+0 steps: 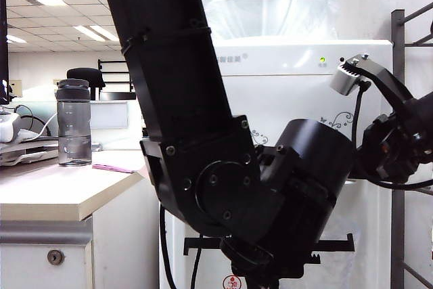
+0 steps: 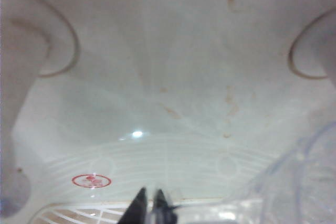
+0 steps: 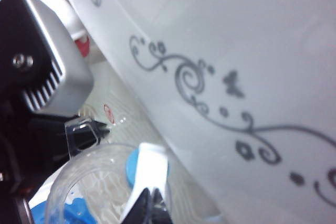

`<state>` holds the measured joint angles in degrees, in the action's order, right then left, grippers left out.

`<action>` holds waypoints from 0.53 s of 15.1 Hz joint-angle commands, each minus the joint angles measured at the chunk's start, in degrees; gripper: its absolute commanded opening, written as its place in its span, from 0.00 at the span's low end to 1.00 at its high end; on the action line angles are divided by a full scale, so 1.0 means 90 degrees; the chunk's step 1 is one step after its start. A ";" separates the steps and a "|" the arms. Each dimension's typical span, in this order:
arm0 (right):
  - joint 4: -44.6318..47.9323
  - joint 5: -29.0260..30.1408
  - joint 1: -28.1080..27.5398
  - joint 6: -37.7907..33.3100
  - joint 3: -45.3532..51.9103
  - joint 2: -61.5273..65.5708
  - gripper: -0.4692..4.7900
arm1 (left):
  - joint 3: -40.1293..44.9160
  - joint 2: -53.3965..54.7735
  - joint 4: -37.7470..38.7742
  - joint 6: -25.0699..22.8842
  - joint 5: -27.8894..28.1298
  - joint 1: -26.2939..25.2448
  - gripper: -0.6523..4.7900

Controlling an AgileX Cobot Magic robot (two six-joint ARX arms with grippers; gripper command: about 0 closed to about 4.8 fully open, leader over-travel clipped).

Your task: Pick up the plastic mug from the left desk, go to the cold water outlet of the water dispenser, press the vertical switch to get some water, then put the mug back on the desk.

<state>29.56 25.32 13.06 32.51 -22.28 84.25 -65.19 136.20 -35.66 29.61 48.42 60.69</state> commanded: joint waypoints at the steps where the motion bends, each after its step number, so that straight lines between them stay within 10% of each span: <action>1: -0.0566 -0.0134 0.0005 0.0036 0.0068 0.0177 0.09 | -0.0044 -0.0034 -0.0211 0.0049 0.0097 0.0002 0.11; 8: -0.0690 -0.0138 0.0005 0.0034 0.0068 0.0175 0.09 | -0.0044 -0.0034 -0.0211 0.0049 0.0095 0.0002 0.11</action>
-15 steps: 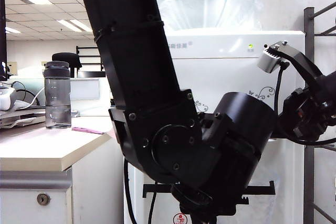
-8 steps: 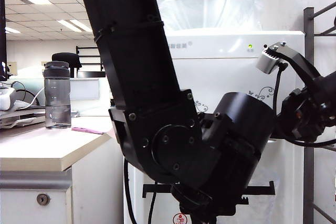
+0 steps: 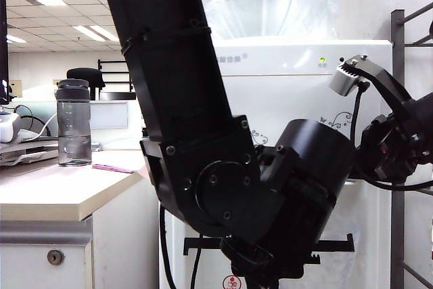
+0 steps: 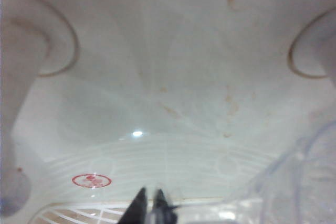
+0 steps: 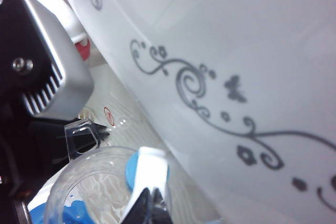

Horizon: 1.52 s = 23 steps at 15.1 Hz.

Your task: Pick up the plastic mug from the left desk, go to the cold water outlet of the water dispenser, press the vertical switch to get some water, then put the mug back on the desk.

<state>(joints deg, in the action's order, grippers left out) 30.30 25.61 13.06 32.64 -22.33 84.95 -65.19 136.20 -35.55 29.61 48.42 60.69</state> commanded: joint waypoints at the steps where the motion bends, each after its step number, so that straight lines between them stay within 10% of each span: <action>1: -0.0828 -0.0182 0.0005 0.0019 0.0073 0.0095 0.09 | -0.0046 -0.0034 -0.0223 0.0049 0.0097 0.0002 0.11; 23: -0.1338 -0.0134 0.0005 -0.0097 0.0066 -0.1360 0.09 | -0.0044 -0.0034 -0.0228 0.0049 0.0097 0.0002 0.11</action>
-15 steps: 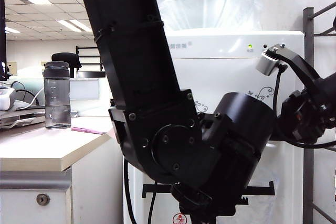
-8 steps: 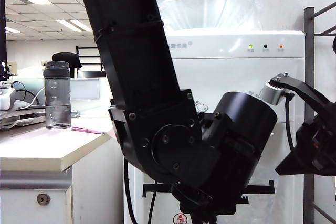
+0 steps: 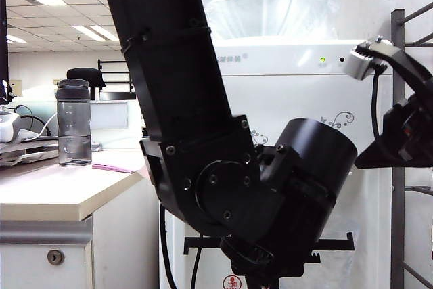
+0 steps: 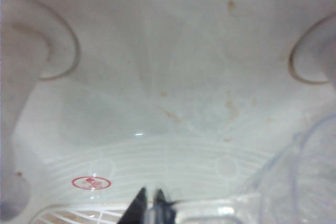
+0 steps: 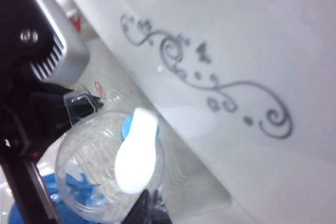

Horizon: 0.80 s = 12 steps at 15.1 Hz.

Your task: Pick up the plastic mug from the left desk, go to the cold water outlet of the water dispenser, press the vertical switch to get some water, then put the mug back on the desk.

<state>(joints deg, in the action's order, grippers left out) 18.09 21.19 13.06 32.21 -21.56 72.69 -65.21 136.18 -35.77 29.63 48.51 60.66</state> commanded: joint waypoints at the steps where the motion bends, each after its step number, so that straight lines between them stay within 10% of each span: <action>1: 0.0068 0.0350 0.0005 -0.0049 -0.0019 0.0034 0.09 | -0.0041 -0.0032 -0.0204 0.0046 0.0087 0.0002 0.11; 12: 0.0697 0.0493 0.0005 -0.0080 -0.0022 0.0879 0.09 | -0.0041 -0.0032 -0.0223 0.0046 0.0085 0.0005 0.11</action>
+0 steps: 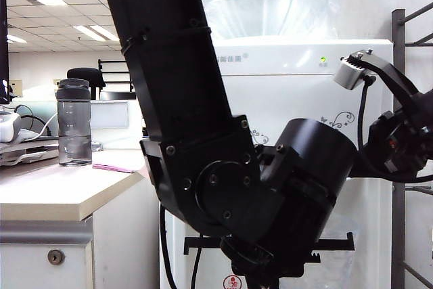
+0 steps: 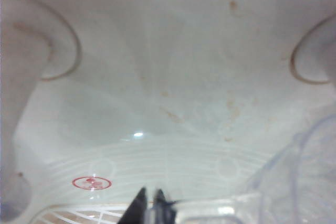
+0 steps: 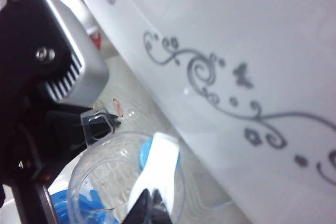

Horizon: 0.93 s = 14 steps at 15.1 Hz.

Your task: Pick up the plastic mug from the left desk, go to the cold water outlet of the water dispenser, press the vertical switch to get some water, then put the mug back on the desk.

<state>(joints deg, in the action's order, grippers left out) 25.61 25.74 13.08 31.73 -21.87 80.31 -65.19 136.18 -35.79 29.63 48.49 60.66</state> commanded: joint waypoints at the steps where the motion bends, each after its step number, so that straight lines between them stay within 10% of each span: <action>1: -0.0165 -0.0012 0.0002 -0.0027 0.0015 0.0032 0.09 | -0.0044 -0.0032 -0.0221 0.0046 0.0090 0.0005 0.11; 14: -0.0486 -0.0153 0.0002 -0.0024 0.0015 0.0070 0.09 | -0.0044 -0.0032 -0.0221 0.0046 0.0090 0.0005 0.11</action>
<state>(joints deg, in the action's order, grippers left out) 24.47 25.47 13.08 31.75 -21.89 80.53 -65.21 136.18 -35.79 29.63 48.49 60.66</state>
